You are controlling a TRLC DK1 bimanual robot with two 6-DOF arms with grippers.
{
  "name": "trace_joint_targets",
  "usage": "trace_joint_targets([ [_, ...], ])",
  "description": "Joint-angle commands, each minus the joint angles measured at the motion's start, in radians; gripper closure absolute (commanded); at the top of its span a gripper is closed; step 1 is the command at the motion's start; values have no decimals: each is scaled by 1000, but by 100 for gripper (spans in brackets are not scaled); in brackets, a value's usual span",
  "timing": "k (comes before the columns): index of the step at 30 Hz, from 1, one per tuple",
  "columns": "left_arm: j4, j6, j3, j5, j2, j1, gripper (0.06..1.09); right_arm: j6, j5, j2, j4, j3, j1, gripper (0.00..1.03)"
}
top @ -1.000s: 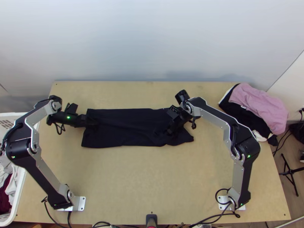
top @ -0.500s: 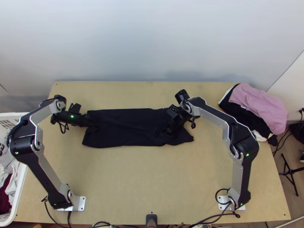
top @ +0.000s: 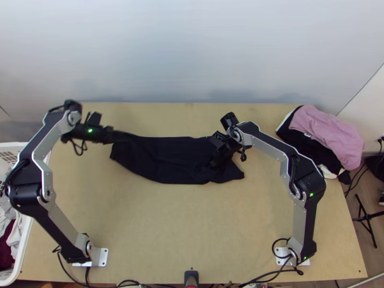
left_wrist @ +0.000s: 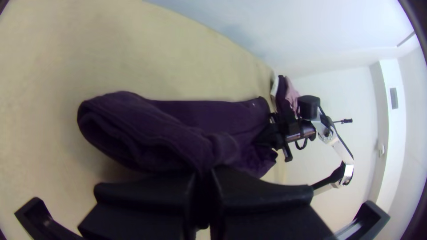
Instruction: Fold the t-shirt
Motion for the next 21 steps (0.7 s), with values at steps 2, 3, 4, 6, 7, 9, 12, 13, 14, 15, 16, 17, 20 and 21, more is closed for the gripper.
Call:
trace_joint_targets([
  [2,-76,-103,222,8,-2,-254,105,4,-4,-16,-40,16,-3,100],
  [3,-107,-104,270,8,7,-299,105,4,-4,-24,-50,22,-6,100],
  [4,-127,-109,313,6,12,-337,105,8,-4,-42,-58,25,-10,100],
  [6,-141,-138,388,3,24,-408,105,33,-7,-84,-72,33,-20,100],
  [7,-141,-154,423,5,32,-435,105,33,-10,-105,-92,41,-23,100],
  [9,-142,-167,494,5,53,-491,105,33,-12,-160,-125,48,-30,100],
  [12,-142,-169,597,3,99,-557,105,59,-14,-256,-133,51,-66,100],
  [13,-142,-173,627,5,118,-578,105,65,-15,-286,-133,53,-84,100],
  [14,-142,-178,655,5,138,-593,105,69,-15,-312,-135,50,-107,100],
  [15,-142,-181,675,5,158,-612,105,71,-14,-337,-138,44,-133,100],
  [16,-141,-181,679,3,179,-629,105,71,-14,-361,-144,36,-165,100],
  [17,-138,-181,679,2,196,-646,105,71,-15,-386,-162,31,-199,100],
  [20,-124,-181,679,-18,254,-704,105,74,-29,-472,-191,2,-302,100],
  [21,-115,-181,679,-21,274,-722,105,77,-29,-503,-193,-15,-329,100],
])
